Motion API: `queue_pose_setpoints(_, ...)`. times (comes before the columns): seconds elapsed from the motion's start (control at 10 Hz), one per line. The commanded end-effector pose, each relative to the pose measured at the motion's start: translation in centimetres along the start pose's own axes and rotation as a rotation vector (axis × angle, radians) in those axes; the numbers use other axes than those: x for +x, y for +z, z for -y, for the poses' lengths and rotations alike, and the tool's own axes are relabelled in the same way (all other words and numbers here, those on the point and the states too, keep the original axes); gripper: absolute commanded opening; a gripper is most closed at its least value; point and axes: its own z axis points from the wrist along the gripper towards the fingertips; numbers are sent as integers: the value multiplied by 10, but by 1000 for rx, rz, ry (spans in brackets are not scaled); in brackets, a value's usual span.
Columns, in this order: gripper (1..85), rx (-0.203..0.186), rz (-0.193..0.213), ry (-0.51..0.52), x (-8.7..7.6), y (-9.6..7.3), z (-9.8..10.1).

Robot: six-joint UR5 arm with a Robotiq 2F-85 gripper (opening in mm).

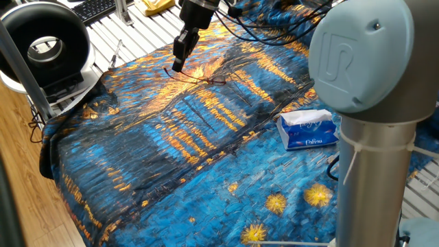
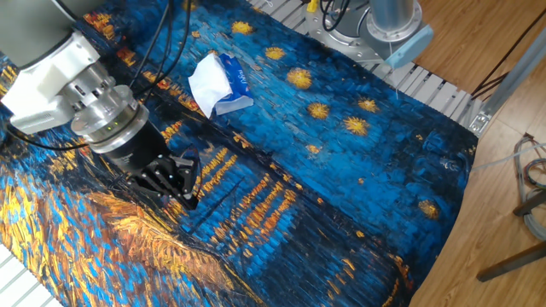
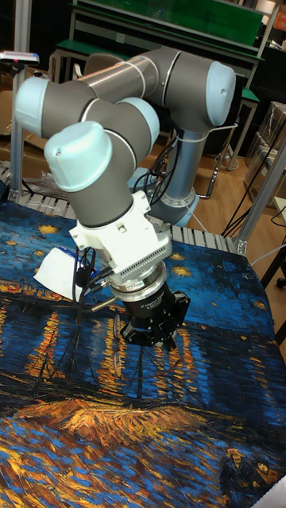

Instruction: Unfold the leg of the glasses (with one hand)

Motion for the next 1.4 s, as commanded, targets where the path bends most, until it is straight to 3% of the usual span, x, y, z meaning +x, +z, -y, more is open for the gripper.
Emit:
queue_pose_setpoints(0.0,10,-28,34,-17,-4,-2,2)
queue_pose_setpoints(0.4,10,-61,83,-69,-10,-2,5)
queue_pose_setpoints(1.3,10,-94,157,-152,-13,4,14)
